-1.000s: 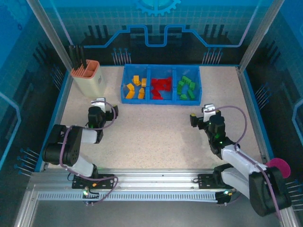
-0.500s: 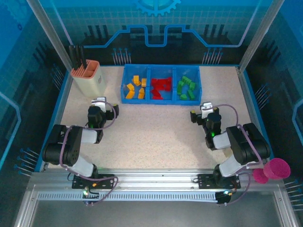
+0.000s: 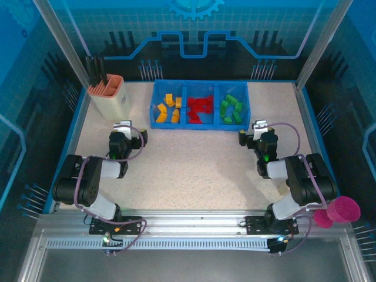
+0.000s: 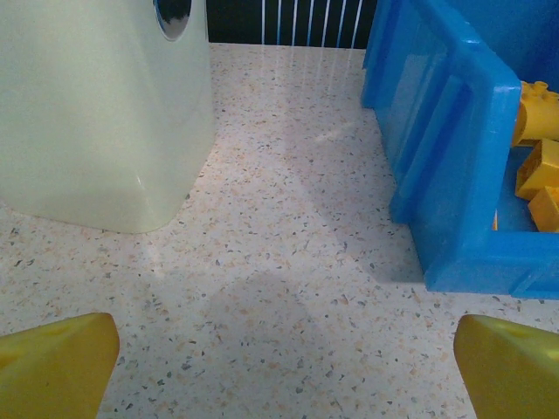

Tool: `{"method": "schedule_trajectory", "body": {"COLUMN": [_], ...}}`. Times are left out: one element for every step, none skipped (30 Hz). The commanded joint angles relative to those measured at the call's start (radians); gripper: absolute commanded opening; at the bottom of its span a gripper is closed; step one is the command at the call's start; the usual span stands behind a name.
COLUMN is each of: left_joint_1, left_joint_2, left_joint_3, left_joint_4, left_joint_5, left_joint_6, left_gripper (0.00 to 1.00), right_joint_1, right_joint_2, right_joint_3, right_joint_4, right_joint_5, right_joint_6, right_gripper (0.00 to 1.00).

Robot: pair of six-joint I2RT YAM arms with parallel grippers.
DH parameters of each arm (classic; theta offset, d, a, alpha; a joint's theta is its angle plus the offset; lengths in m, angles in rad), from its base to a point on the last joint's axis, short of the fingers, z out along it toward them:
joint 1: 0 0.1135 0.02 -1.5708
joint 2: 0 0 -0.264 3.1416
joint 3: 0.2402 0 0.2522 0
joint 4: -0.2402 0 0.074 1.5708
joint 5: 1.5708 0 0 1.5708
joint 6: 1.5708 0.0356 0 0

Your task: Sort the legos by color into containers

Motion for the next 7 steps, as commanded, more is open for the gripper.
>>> {"method": "schedule_trajectory", "body": {"left_joint_1": [0.007,0.008,0.008,0.007,0.001,-0.004,-0.005], "left_joint_2": [0.006,0.005,0.005,0.004,0.004,0.004,0.004], "left_joint_3": [0.013,0.012,0.011,0.005,-0.001,-0.010,-0.010], "left_joint_4": [0.012,0.010,0.014,0.020,0.035,0.049,0.052], "left_joint_5": [0.051,0.054,0.054,0.052,0.045,0.034,0.029], "left_joint_6": [0.012,0.014,0.014,0.016,0.023,0.024,0.024], "left_gripper": [0.99,0.99,0.99,0.99,0.99,0.99,1.00], "right_joint_1": [-0.012,-0.011,-0.011,-0.011,-0.011,-0.011,-0.011], "right_joint_2": [-0.011,-0.011,-0.011,-0.011,-0.011,-0.011,-0.011], "right_joint_3": [0.008,0.007,0.007,0.007,0.008,0.007,0.007], "right_joint_4": [-0.002,-0.001,-0.002,-0.002,-0.002,-0.002,-0.002], "right_joint_5": [-0.007,-0.008,-0.006,-0.006,-0.006,-0.006,-0.006], "right_joint_6": [0.014,0.013,0.011,0.011,0.011,0.011,0.010], "right_gripper": [1.00,1.00,1.00,1.00,1.00,1.00,1.00]}}
